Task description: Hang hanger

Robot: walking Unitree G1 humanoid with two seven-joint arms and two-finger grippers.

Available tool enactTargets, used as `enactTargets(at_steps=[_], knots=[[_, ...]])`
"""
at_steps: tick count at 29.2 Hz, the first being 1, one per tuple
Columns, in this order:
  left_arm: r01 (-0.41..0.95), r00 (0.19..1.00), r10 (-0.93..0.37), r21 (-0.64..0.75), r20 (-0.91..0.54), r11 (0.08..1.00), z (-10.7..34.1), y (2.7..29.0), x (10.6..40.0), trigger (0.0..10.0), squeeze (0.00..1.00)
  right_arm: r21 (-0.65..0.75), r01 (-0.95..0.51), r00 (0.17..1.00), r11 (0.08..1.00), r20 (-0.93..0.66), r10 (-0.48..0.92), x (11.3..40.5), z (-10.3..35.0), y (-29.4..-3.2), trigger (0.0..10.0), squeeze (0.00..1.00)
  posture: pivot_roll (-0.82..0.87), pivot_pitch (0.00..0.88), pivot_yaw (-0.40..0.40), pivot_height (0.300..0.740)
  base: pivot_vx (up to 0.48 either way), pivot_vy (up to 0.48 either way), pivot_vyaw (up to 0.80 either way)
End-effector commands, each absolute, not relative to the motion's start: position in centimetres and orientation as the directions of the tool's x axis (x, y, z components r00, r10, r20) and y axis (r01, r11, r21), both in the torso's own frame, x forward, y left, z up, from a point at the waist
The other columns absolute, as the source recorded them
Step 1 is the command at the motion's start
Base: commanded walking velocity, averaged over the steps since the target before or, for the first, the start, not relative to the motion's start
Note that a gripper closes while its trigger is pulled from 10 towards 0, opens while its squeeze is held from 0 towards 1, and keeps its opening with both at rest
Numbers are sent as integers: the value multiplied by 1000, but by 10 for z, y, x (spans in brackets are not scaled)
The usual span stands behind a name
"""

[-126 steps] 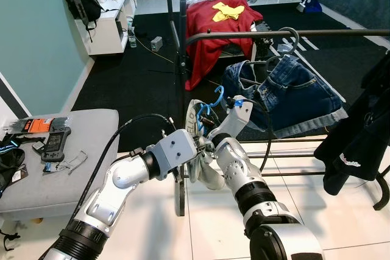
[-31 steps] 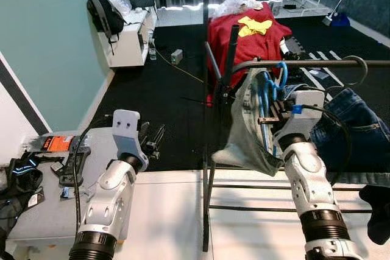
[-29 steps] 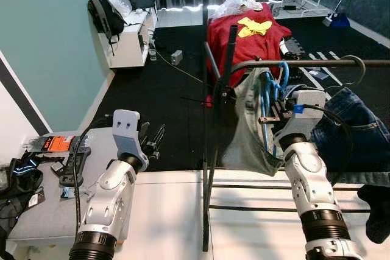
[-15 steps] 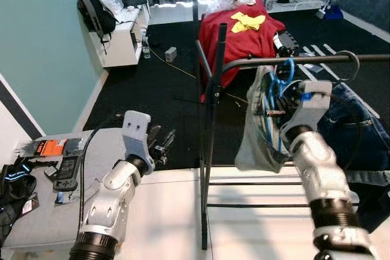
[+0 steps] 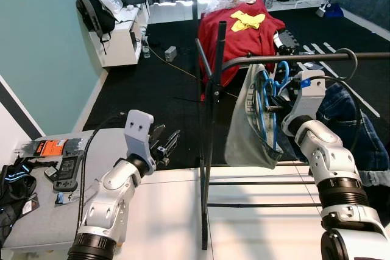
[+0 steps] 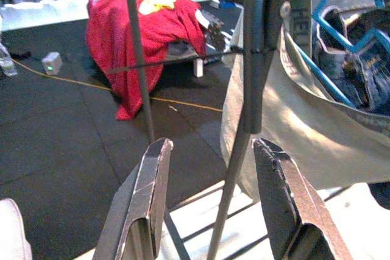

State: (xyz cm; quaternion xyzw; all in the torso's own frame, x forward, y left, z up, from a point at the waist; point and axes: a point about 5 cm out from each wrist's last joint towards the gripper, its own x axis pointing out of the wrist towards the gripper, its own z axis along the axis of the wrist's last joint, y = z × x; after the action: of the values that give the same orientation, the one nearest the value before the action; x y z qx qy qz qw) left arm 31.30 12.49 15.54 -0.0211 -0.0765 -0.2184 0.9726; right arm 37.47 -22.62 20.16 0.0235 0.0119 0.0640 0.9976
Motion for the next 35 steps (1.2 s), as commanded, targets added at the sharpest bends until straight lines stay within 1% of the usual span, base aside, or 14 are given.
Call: enactTargets(at_steps=[1,5,10,11,12,13,15,17,19,20,21,23,25,35], knots=[[422,892,-414,-7,183,906,157,131,310,10000,0,6,-152,985,988,78,152,379,226,-219,10000,0,-52,55,52,740,0,0,0],[464,864,-444,-35,236,885,162,130,303,10000,0,-40,-156,979,987,129,160,375,230,-209,10000,0,-51,49,55,740,0,0,0],[498,843,-469,-51,265,866,166,127,300,10000,0,-44,-154,977,987,143,159,371,231,-207,10000,0,-50,49,59,740,0,0,0],[565,797,-525,-61,299,823,172,122,295,10000,0,-40,-143,975,989,164,148,369,234,-206,10000,0,-51,48,62,740,0,0,0],[565,797,-525,-61,299,823,172,122,295,10000,0,-40,-143,975,989,164,148,369,234,-206,10000,0,-51,48,62,740,0,0,0],[626,750,-578,-60,322,778,177,116,291,10000,0,-32,-132,975,991,175,136,368,238,-207,10000,0,-53,47,65,740,0,0,0],[626,750,-578,-60,322,778,177,116,291,10000,0,-32,-132,975,991,175,136,368,238,-207,10000,0,-53,47,65,740,0,0,0],[716,666,-672,-25,324,698,181,106,283,10000,0,-25,-109,981,994,157,112,371,239,-214,10000,0,-56,50,63,740,0,0,0],[716,666,-672,-25,324,698,181,106,283,10000,0,-25,-109,981,994,157,112,371,239,-214,10000,0,-56,50,63,740,0,0,0],[744,637,-704,-10,315,668,181,102,280,10000,0,-21,-106,985,994,133,108,374,237,-218,10000,0,-56,51,62,740,0,0,0],[744,637,-704,-10,315,668,181,102,280,10000,0,-21,-106,985,994,133,108,374,237,-218,10000,0,-56,51,62,740,0,0,0],[796,573,-758,6,310,605,186,93,275,10000,0,-39,-108,992,993,66,110,382,232,-226,10000,0,-55,54,59,740,0,0,0],[817,543,-781,23,309,577,189,89,273,10000,0,-25,-110,993,994,49,111,387,232,-230,10000,0,-55,56,57,740,0,0,0],[801,554,-764,39,331,598,196,92,276,10000,0,1,-76,997,997,21,76,397,237,-246,10000,0,-50,64,35,740,0,0,0]])
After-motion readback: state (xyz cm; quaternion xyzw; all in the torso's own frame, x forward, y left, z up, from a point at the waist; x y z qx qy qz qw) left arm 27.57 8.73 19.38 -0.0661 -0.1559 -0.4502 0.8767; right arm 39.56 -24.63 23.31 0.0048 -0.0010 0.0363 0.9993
